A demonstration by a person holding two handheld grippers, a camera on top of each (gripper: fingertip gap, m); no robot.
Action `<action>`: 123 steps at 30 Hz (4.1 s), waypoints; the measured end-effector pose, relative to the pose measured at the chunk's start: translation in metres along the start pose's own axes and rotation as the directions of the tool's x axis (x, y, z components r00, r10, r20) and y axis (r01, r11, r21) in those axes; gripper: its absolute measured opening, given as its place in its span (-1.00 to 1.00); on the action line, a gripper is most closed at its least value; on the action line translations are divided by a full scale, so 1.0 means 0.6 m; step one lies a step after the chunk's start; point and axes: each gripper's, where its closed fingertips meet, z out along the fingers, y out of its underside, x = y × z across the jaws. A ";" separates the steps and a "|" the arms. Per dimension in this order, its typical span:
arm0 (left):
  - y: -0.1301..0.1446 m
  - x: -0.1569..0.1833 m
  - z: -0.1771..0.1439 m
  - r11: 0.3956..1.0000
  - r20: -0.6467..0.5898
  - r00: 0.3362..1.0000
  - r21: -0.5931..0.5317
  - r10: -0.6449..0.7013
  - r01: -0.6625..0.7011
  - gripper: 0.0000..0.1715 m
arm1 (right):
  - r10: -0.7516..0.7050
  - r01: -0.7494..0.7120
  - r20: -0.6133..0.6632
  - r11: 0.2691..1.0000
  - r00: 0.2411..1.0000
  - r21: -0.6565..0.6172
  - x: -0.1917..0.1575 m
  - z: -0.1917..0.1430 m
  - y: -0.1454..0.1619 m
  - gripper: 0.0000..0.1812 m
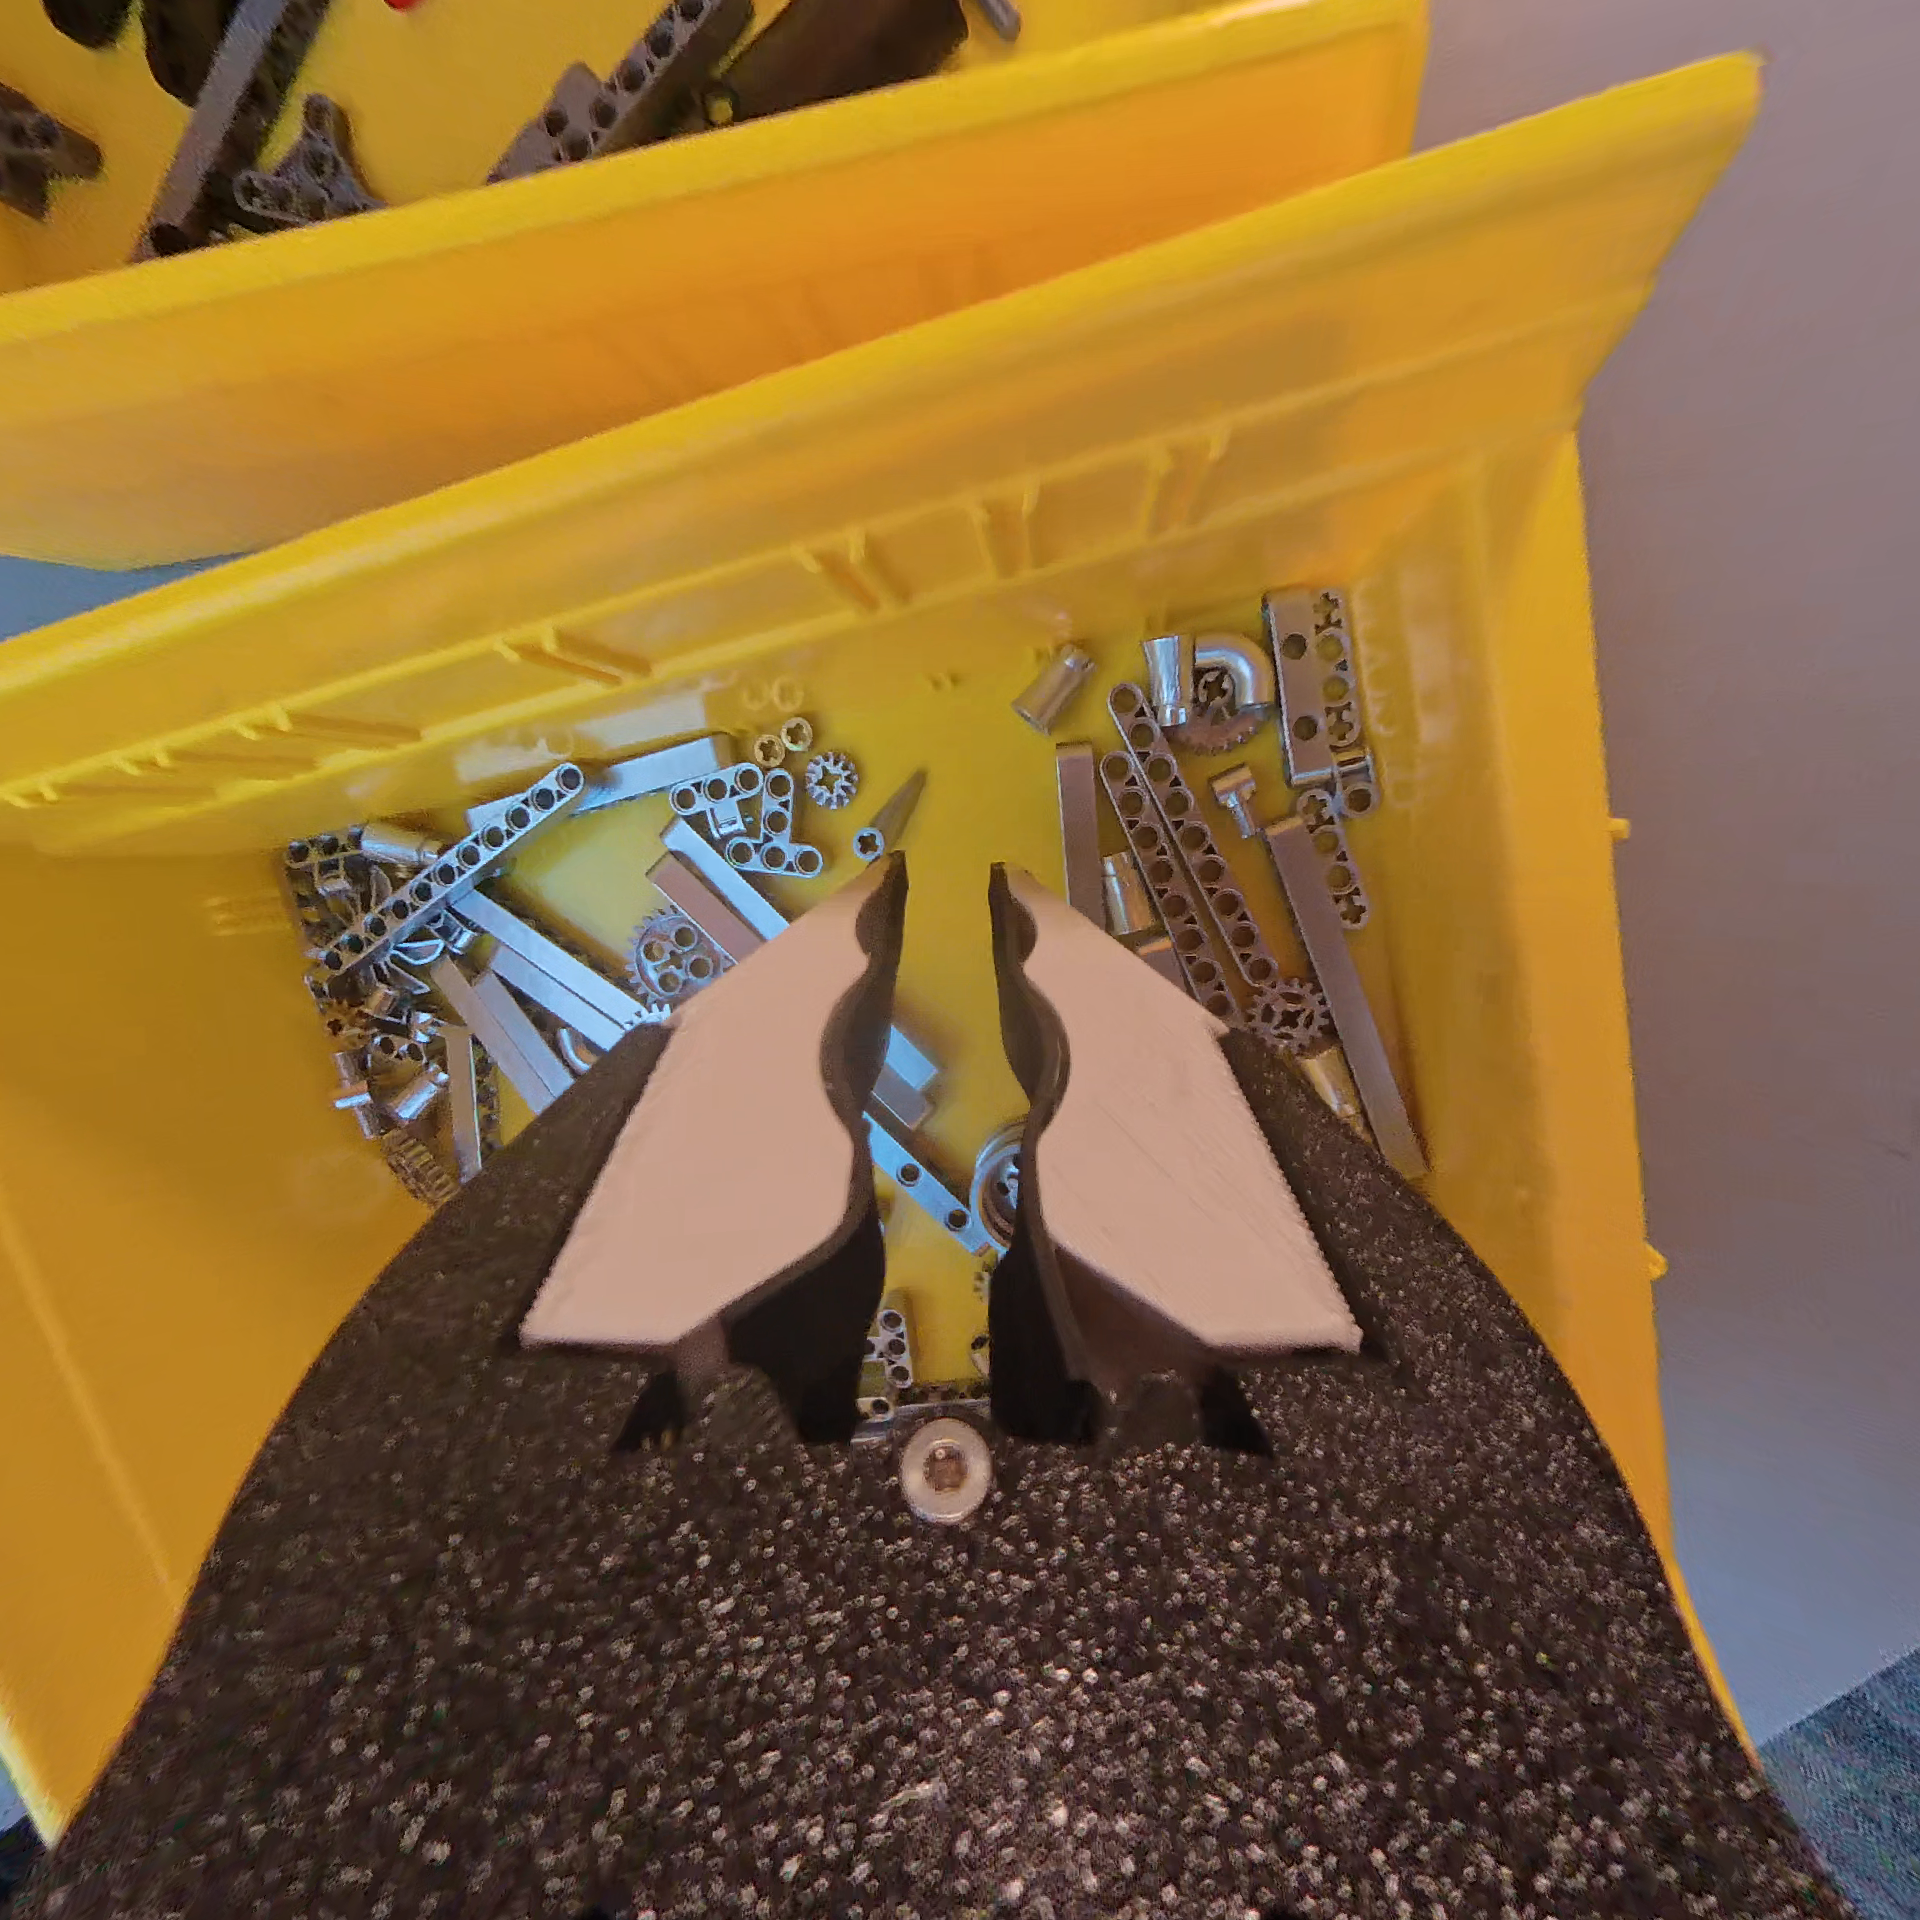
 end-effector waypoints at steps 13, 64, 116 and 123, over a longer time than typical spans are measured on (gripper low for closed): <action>0.016 -0.030 0.052 0.950 -0.068 0.983 -0.255 0.169 -0.181 -0.90 | 0.028 -0.028 -0.009 1.000 1.000 -0.007 0.008 0.001 0.002 -0.72; -0.421 0.386 0.008 0.716 -0.633 0.768 0.492 -0.096 0.495 -1.00 | 0.009 -0.009 0.007 1.000 1.000 -0.022 0.010 -0.010 0.013 -0.72; -0.441 0.382 -0.051 0.564 -0.598 0.797 0.632 -0.083 0.532 -0.87 | -0.015 0.016 0.017 0.999 1.000 -0.047 0.001 -0.006 0.019 -0.71; -0.428 0.362 -0.039 0.577 -0.487 0.863 0.669 -0.134 0.468 -0.69 | -0.018 0.019 0.019 0.999 1.000 -0.050 0.000 -0.005 0.020 -0.71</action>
